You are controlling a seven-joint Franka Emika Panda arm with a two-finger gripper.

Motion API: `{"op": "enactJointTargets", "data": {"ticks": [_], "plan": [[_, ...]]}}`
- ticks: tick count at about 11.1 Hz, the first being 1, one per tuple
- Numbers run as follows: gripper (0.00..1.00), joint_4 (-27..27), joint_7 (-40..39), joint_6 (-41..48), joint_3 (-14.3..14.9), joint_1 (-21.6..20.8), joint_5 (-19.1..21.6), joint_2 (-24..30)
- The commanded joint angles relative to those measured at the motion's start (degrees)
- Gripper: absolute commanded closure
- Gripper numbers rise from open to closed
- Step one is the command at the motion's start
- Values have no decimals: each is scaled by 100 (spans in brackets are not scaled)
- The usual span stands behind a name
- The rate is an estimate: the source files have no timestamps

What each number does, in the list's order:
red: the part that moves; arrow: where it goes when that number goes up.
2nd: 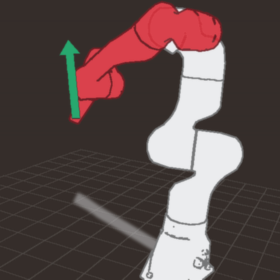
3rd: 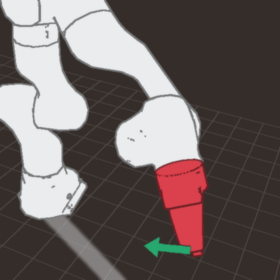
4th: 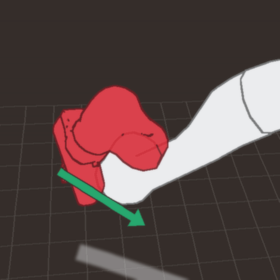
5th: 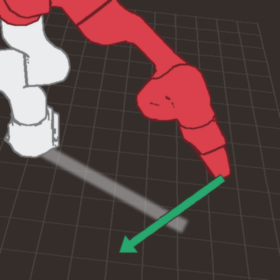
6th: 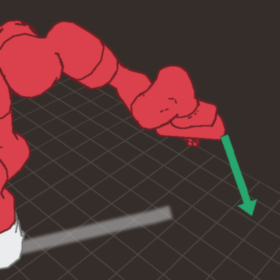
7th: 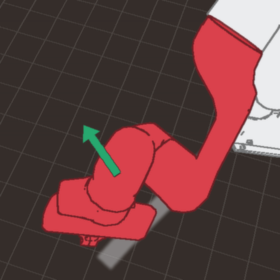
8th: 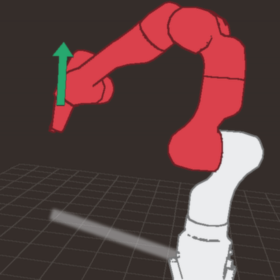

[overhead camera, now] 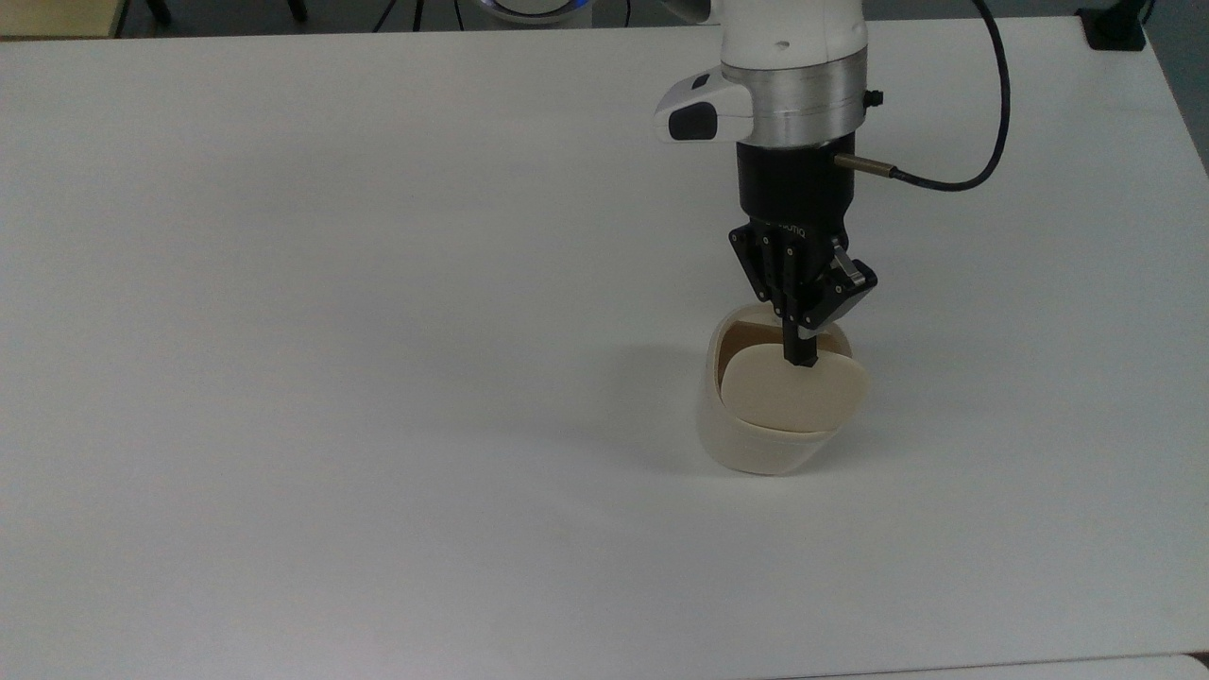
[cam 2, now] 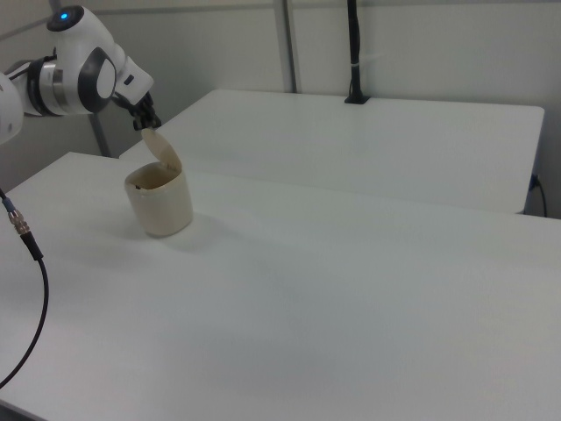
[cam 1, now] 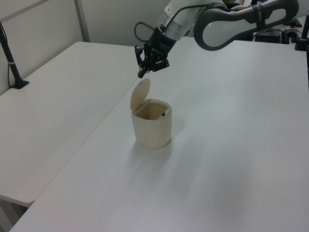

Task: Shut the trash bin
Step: 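Push the lid down with the gripper tips toward the bin rim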

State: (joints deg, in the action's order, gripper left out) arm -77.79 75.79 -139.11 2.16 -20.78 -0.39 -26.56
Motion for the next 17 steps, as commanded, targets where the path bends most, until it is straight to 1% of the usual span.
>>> {"op": "enactJointTargets", "data": {"ticks": [1, 5, 6, 7, 8, 11, 13, 15, 17], "plan": [[100, 106, 155, -72, 65, -84, -57, -130], [100, 80, 138, -72, 57, -93, -145, -130], [100, 71, 138, -72, 48, -84, -241, -122], [100, 2, 146, -72, -13, -84, -416, -113], [100, -17, 155, -72, -118, -32, -496, -113], [100, -131, 129, -72, -145, -14, -506, -51], [100, -367, 94, -64, -189, -14, -540, 124], [100, -465, 6, -64, -268, 30, -602, 151], [100, -631, -195, -64, -277, 22, -602, 247]]}}
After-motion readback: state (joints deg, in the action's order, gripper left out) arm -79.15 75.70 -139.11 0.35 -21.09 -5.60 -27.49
